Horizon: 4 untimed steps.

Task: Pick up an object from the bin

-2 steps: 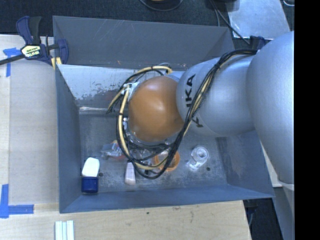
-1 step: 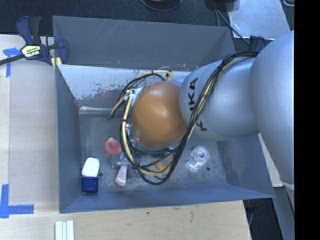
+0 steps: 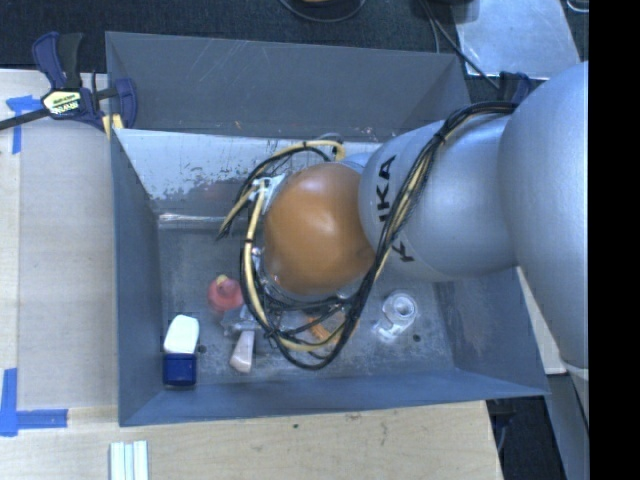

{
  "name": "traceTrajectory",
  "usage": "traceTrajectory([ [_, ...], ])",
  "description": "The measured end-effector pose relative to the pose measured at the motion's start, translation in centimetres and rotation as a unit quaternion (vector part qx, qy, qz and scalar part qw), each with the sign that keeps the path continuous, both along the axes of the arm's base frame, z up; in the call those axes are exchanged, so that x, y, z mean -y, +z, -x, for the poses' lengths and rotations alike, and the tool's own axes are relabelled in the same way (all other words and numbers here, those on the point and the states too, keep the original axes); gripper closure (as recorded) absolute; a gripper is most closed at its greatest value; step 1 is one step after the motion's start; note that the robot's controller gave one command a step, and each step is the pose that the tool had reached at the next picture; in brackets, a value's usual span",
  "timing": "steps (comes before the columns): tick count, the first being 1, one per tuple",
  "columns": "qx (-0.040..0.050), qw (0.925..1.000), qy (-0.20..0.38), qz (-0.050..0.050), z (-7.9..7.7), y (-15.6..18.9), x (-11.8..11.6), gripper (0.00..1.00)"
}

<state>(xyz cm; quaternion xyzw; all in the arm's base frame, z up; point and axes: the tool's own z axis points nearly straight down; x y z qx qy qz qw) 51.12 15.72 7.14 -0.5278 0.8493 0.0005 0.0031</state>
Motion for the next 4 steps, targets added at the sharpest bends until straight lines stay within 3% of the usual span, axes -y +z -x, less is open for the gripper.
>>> traceTrajectory([
  [4, 0.0012, 1.0, -0.001, -0.001, 0.0, 2.1, 0.0, 1.0],
])
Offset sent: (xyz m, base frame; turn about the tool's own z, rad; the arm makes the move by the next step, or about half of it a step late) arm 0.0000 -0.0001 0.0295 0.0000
